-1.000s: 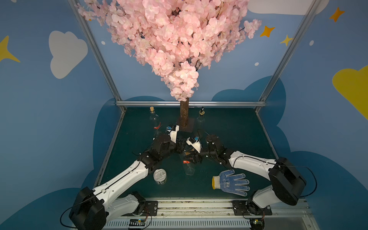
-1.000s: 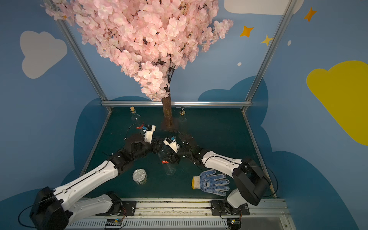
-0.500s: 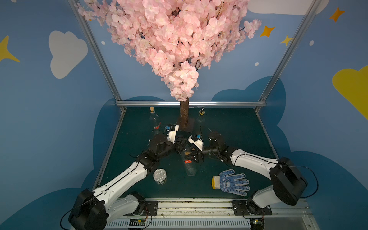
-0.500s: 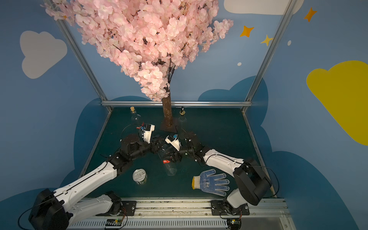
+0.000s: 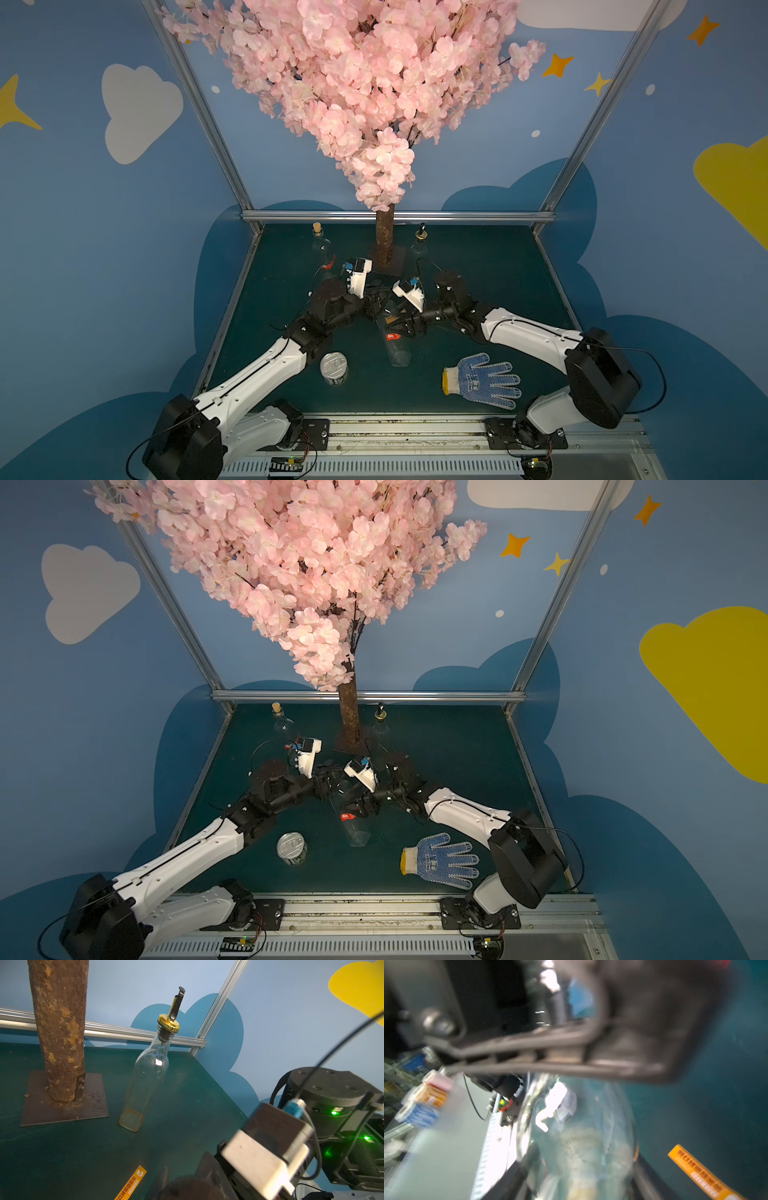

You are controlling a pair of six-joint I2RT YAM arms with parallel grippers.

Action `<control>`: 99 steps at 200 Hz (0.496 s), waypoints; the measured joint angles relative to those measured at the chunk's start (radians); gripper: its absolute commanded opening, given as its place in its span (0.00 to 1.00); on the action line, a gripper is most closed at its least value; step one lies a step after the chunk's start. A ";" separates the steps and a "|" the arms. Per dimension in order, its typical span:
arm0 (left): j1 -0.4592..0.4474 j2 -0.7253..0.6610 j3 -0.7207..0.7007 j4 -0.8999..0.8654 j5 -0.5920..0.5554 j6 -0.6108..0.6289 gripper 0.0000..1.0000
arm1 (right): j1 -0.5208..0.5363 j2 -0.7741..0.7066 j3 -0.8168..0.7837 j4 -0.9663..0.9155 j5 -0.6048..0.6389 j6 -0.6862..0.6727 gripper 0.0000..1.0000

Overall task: Remove the label from the bottle
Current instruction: Adjust the bottle.

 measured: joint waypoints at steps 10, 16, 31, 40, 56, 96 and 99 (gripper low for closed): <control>-0.003 0.003 0.008 -0.029 -0.019 -0.011 0.02 | 0.000 -0.003 0.008 0.002 0.018 0.006 0.84; -0.005 0.006 0.016 -0.051 -0.033 -0.018 0.02 | 0.000 -0.009 0.008 0.001 0.032 0.008 0.86; -0.008 0.013 0.044 -0.097 -0.066 -0.035 0.02 | 0.000 -0.034 0.003 -0.009 0.072 0.012 0.90; -0.008 0.017 0.063 -0.118 -0.085 -0.045 0.02 | 0.000 -0.058 -0.006 -0.014 0.097 0.011 0.90; -0.009 0.019 0.094 -0.142 -0.119 -0.066 0.02 | 0.005 -0.106 -0.022 -0.037 0.146 0.008 0.90; -0.012 0.030 0.143 -0.168 -0.195 -0.130 0.02 | 0.056 -0.194 -0.086 -0.075 0.273 0.007 0.90; -0.013 0.031 0.145 -0.169 -0.201 -0.134 0.02 | 0.063 -0.200 -0.094 -0.076 0.286 0.006 0.90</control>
